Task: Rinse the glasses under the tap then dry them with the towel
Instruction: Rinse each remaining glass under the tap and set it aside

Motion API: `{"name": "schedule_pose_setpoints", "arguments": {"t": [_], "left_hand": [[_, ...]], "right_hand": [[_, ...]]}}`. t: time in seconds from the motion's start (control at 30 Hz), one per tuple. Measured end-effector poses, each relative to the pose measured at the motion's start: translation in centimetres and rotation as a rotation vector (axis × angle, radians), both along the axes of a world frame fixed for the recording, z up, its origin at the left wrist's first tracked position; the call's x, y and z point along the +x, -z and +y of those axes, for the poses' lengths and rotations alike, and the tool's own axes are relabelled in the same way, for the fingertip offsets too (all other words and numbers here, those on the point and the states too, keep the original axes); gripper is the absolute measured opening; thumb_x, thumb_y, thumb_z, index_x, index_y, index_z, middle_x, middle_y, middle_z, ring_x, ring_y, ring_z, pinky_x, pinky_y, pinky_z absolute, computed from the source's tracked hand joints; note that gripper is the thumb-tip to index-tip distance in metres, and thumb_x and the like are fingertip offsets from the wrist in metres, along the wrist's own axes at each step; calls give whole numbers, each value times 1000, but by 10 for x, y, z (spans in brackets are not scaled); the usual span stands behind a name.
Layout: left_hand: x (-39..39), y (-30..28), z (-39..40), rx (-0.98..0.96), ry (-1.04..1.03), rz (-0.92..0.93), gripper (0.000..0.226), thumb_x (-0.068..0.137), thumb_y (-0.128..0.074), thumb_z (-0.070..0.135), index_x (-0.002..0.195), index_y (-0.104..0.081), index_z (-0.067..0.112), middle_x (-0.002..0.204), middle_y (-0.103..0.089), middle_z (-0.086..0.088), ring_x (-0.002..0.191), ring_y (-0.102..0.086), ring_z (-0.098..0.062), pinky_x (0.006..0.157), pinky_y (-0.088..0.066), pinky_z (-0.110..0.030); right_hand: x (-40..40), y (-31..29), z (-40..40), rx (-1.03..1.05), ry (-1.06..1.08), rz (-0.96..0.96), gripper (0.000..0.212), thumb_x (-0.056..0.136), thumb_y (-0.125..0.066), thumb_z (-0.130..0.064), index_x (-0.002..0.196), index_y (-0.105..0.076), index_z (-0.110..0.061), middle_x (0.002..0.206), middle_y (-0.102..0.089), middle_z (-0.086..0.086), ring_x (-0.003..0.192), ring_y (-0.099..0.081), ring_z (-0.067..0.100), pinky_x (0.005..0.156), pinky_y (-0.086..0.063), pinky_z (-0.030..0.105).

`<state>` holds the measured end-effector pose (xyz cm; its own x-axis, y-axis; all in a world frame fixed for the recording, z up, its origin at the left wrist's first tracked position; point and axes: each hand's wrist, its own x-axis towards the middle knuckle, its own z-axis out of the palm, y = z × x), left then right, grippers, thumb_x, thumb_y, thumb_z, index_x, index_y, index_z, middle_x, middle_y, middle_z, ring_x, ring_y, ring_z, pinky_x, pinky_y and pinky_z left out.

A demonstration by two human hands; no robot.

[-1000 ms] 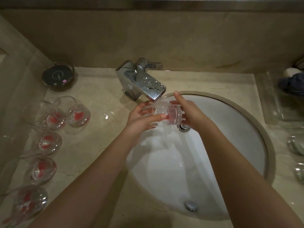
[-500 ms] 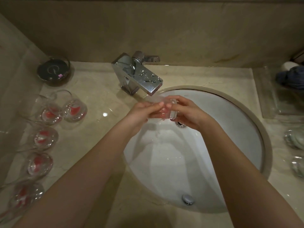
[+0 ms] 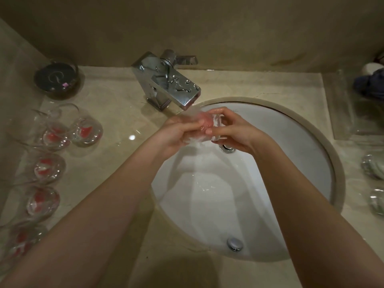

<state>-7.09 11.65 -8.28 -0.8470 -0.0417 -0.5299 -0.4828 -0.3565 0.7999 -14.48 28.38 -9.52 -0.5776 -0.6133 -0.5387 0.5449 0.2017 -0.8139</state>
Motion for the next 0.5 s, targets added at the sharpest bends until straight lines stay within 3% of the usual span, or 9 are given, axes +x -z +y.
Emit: {"name": "schedule_pose_setpoints", "arguments": {"t": [0.07,0.13,0.2,0.23,0.33,0.4,0.5], "left_hand": [[1,1,0,-13,33,20,22,80,-67,-1,100,-74,6,92,-74,-3,82,-70,-15,76,-53,-26],[2,0,-1,-33,65,40,23,72,-73,-1,90,-76,13,96,-74,-3,88,-68,-17,82,-49,-26],[3,-1,-2,-44,58,31,26,77,-70,-4,96,-71,13,92,-75,0,86,-71,-15,88,-48,-24],[4,-2,-1,-54,59,27,27,80,-67,-5,99,-69,14,91,-76,1,87,-71,-14,88,-49,-23],[5,-3,1,-88,41,12,27,81,-68,-3,84,-75,23,97,-73,-3,92,-66,-19,75,-47,-21],[4,-3,-1,-105,23,8,23,72,-74,2,72,-76,25,100,-71,-6,97,-64,-23,86,-43,-30],[1,-6,-6,-210,71,1,31,63,-78,13,92,-72,21,105,-73,-7,100,-66,-23,93,-43,-36]], "right_hand": [[-1,2,1,-53,17,2,49,75,-75,0,116,-59,-21,115,-59,3,97,-65,19,75,-54,28],[-1,-3,1,-68,41,-61,36,86,-70,-20,120,-60,-15,114,-64,6,99,-67,21,75,-56,30],[-2,-9,-1,18,69,-213,56,88,-59,-51,120,-59,-5,106,-67,16,91,-71,28,70,-59,32],[-3,-12,-2,75,68,-264,64,88,-54,-57,119,-58,-1,101,-67,20,83,-72,30,65,-60,31],[0,-12,-7,114,64,-238,47,94,-54,-45,115,-61,-3,92,-66,17,69,-71,23,53,-55,20],[4,-8,-6,32,115,-234,24,95,-57,-30,107,-64,-11,94,-65,14,71,-70,20,57,-55,19],[15,3,-2,-105,227,-332,15,95,-54,-17,107,-61,-10,97,-63,16,74,-70,26,70,-58,24]]}}
